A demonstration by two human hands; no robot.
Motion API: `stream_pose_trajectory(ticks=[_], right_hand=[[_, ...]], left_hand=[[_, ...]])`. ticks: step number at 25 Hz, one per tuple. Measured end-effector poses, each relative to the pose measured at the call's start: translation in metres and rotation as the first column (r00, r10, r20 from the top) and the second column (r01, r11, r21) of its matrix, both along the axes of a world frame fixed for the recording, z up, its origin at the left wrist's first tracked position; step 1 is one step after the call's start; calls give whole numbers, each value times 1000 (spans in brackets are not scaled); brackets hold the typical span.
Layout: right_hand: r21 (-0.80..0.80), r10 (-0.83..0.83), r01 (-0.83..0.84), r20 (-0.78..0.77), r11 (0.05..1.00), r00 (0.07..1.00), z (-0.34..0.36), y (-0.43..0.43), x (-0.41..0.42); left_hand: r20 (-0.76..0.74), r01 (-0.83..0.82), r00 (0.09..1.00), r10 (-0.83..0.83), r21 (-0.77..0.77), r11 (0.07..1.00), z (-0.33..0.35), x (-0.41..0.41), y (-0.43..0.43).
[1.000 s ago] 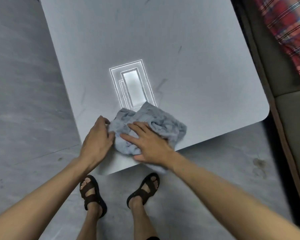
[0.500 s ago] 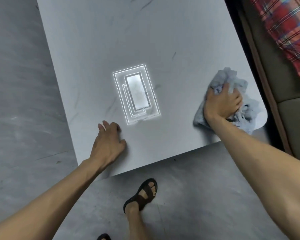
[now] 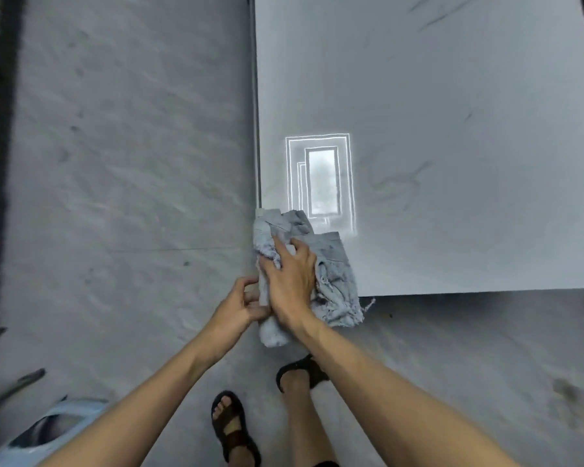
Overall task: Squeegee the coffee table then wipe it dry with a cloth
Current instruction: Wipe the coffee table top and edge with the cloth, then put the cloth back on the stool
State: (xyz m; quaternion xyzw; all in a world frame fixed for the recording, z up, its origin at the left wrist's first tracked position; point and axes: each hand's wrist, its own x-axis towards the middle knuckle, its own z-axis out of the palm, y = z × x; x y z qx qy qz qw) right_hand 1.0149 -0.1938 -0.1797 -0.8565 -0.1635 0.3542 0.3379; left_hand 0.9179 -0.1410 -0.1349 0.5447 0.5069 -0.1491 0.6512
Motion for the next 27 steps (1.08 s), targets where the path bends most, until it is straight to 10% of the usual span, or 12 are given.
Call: stream_pose_trajectory(ticks=[6, 12, 15, 18, 23, 27], right_hand=[[173, -188, 405, -680, 898, 708, 53, 25, -67], [212, 267, -261, 4, 942, 964, 134, 26, -139], [-67, 757, -819, 431, 570, 491, 169, 39, -187], [-284, 843, -922, 532, 265, 79, 188, 50, -254], [-199, 875, -960, 477, 199, 83, 195, 55, -371], [-177, 873, -983, 485, 44, -48, 199, 49, -480]], left_hand=[[-58, 173, 985, -164, 360, 917, 41, -91, 27], [-253, 488, 867, -430, 613, 621, 109, -223, 81], [-288, 487, 867, -407, 663, 568, 141, -290, 83], [-301, 439, 896, -326, 710, 550, 163, -364, 61], [-194, 116, 977, 84, 823, 557, 174, -490, 0], [-52, -283, 849, 525, 794, 537, 166, -605, -53]])
